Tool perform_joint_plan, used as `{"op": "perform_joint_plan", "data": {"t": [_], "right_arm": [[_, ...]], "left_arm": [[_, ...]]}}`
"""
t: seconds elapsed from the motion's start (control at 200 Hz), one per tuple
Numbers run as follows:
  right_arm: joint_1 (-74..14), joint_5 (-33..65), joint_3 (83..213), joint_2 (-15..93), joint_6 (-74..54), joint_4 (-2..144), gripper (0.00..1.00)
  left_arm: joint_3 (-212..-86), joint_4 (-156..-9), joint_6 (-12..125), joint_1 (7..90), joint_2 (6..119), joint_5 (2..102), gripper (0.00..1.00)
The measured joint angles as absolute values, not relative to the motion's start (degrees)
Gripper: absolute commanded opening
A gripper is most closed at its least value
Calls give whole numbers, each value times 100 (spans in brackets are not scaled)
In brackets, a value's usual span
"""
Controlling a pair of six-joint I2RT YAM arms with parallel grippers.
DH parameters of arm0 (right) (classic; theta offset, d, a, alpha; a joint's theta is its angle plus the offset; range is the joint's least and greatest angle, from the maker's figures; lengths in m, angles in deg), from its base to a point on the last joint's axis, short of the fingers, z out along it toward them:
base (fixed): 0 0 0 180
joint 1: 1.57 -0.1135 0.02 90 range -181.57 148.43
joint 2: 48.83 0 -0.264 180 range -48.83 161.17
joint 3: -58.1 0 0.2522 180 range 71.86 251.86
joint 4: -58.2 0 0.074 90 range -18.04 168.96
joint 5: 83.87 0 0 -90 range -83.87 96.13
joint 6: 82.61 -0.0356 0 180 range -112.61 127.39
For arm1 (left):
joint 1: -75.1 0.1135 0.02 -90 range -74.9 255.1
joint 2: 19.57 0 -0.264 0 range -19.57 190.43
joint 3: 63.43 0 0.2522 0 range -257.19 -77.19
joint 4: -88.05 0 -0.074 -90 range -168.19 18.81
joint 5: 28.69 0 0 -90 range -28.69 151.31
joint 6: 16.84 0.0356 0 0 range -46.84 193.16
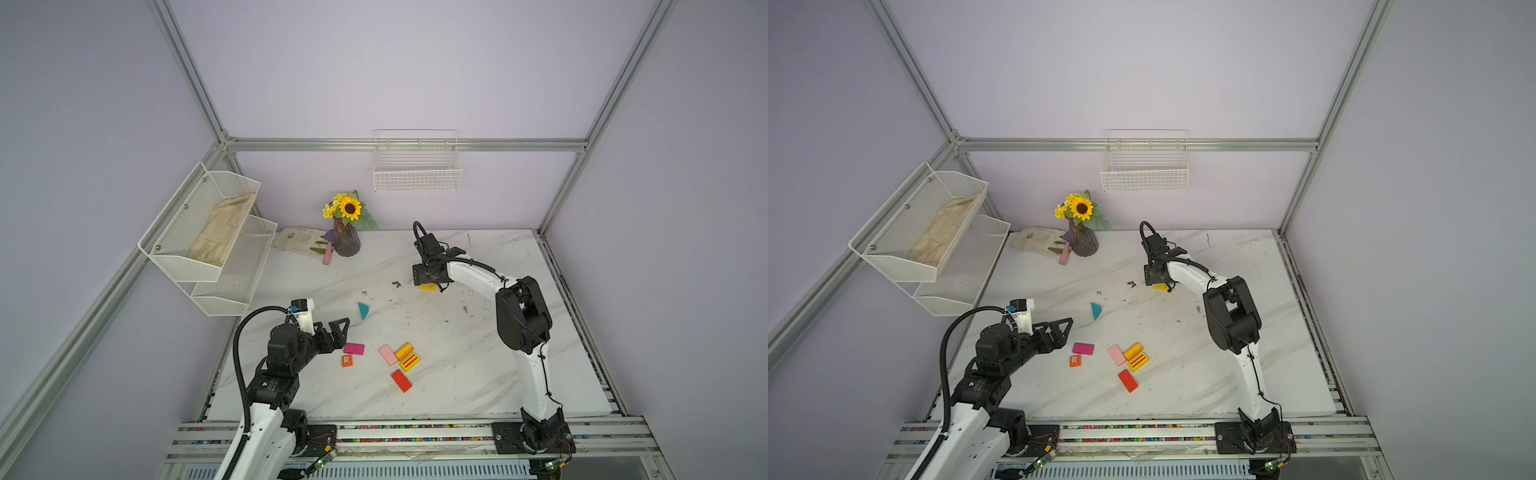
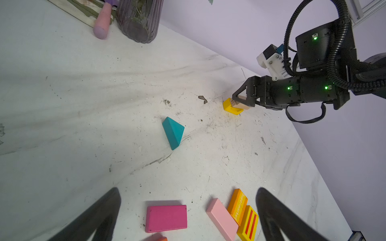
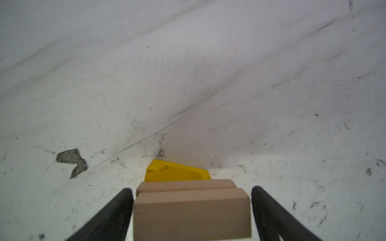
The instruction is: Build the wood block tower
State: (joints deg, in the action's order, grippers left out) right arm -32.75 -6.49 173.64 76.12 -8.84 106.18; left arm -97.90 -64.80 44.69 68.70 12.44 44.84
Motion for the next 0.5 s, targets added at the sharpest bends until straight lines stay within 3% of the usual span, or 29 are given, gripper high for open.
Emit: {"op": "perform_joint_plan", "data": {"t": [0.5], "right_arm": [[-3275, -651, 17526, 7808, -1009, 10766, 93]], "left_arm": [[-9790, -6480, 4467, 6870, 1244, 4484, 100]]}}
